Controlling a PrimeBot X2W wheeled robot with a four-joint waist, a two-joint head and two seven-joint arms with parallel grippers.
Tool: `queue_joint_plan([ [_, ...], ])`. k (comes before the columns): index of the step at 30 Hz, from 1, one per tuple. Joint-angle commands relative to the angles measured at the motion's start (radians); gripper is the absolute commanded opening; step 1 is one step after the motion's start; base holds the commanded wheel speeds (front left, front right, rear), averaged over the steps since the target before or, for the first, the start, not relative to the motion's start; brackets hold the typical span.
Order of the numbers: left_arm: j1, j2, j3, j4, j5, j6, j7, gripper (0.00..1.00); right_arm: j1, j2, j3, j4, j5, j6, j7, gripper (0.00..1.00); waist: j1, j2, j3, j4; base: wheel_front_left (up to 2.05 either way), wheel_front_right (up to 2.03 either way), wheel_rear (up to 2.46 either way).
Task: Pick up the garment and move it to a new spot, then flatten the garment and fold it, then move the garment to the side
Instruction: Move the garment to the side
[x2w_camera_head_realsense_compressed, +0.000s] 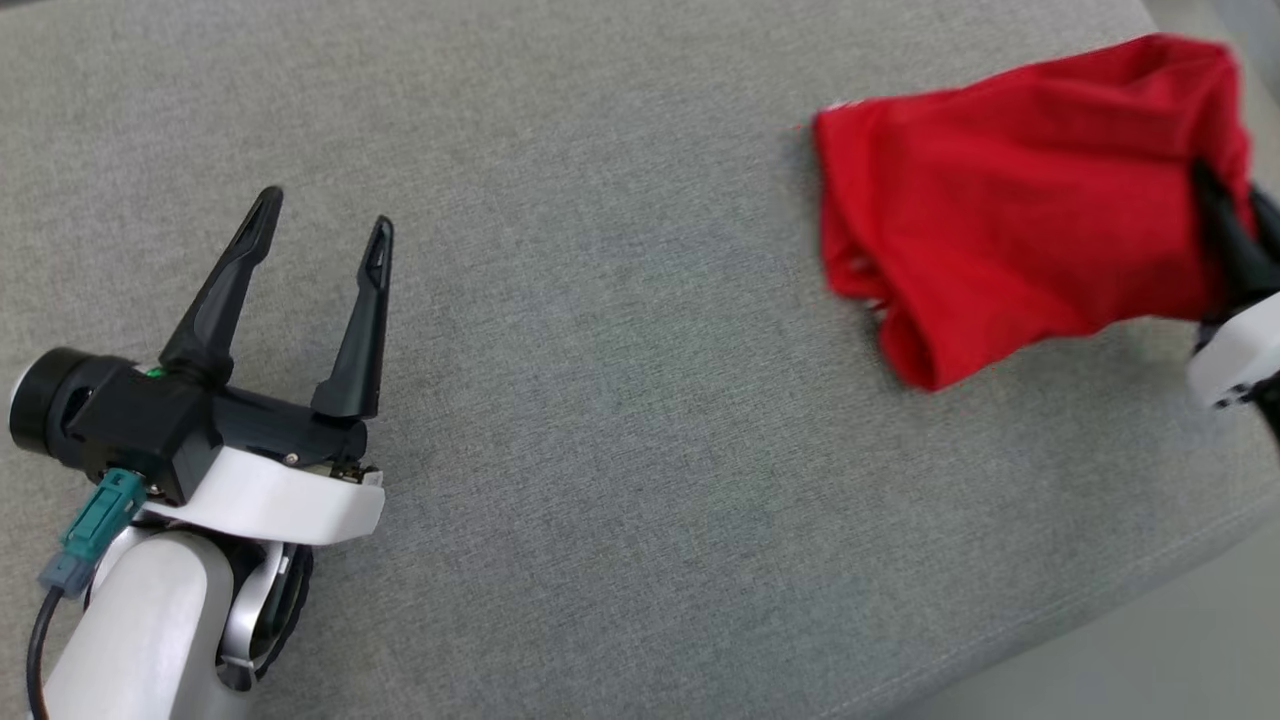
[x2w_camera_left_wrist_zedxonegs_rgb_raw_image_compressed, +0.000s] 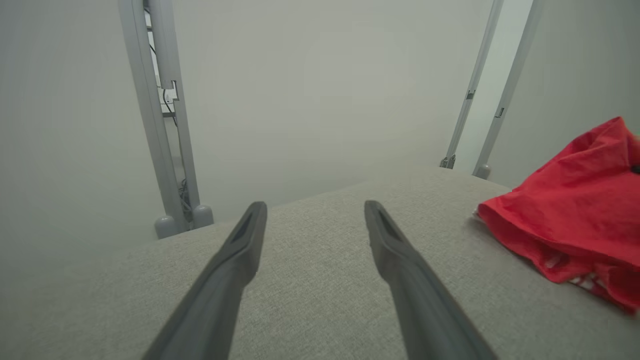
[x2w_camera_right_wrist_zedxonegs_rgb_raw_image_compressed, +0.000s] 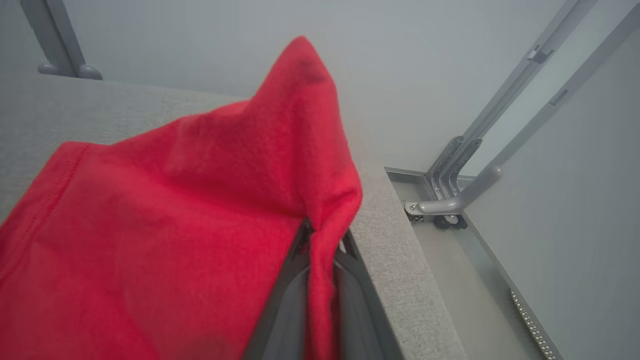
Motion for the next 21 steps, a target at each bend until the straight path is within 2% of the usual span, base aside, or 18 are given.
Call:
queue_joint_plan([
  [1,-0.021,0.009,-0.001,-0.005,0.008,-0.003,0.000,1.00,-0.024,-0.019,-0.003,0.022,-0.015,0.000,-0.014,0.00,0.0000,0.0000,0.020,0.011,0.00,0.00,0.00],
  [6,-0.049,0.009,-0.019,-0.010,0.014,-0.015,0.003,1.00,-0.126,-0.086,0.004,0.166,-0.028,0.000,-0.052,0.00,0.0000,0.0000,0.053,0.035,0.00,0.00,0.00],
  [7,-0.054,0.009,-0.021,-0.010,0.014,-0.017,0.003,1.00,-0.142,-0.093,0.009,0.195,-0.032,0.000,-0.058,0.04,0.0000,0.0000,0.057,0.040,0.00,0.00,0.00],
  [8,-0.061,0.008,-0.024,-0.009,0.014,-0.020,0.003,1.00,-0.160,-0.098,0.009,0.224,-0.032,0.000,-0.063,0.37,0.0000,0.0000,0.061,0.044,0.00,0.00,0.00],
  [9,-0.065,0.008,-0.026,-0.007,0.014,-0.020,0.002,1.00,-0.176,-0.102,0.012,0.253,-0.037,0.000,-0.068,0.95,0.0000,0.0000,0.065,0.048,0.00,0.00,0.00],
  [10,-0.065,0.009,-0.026,-0.005,0.012,-0.021,0.000,1.00,-0.196,-0.103,0.012,0.273,-0.041,0.000,-0.086,1.00,0.0000,0.0000,0.067,0.050,0.00,0.00,0.00],
  [14,-0.072,0.006,-0.028,0.006,0.005,-0.019,-0.010,1.00,-0.242,-0.096,-0.006,0.364,-0.059,0.000,-0.130,1.00,0.0000,0.0000,0.066,0.058,0.00,0.00,0.00],
  [17,-0.067,0.000,-0.028,0.020,-0.001,-0.014,-0.022,1.00,-0.266,-0.076,-0.021,0.387,-0.066,0.000,-0.152,1.00,0.0000,0.0000,0.050,0.065,0.00,0.00,0.00],
  [21,-0.038,-0.009,-0.014,0.044,-0.016,0.000,-0.042,1.00,-0.250,-0.021,-0.070,0.295,-0.047,0.000,-0.160,1.00,0.0000,0.0000,0.006,0.074,0.00,0.00,0.00],
])
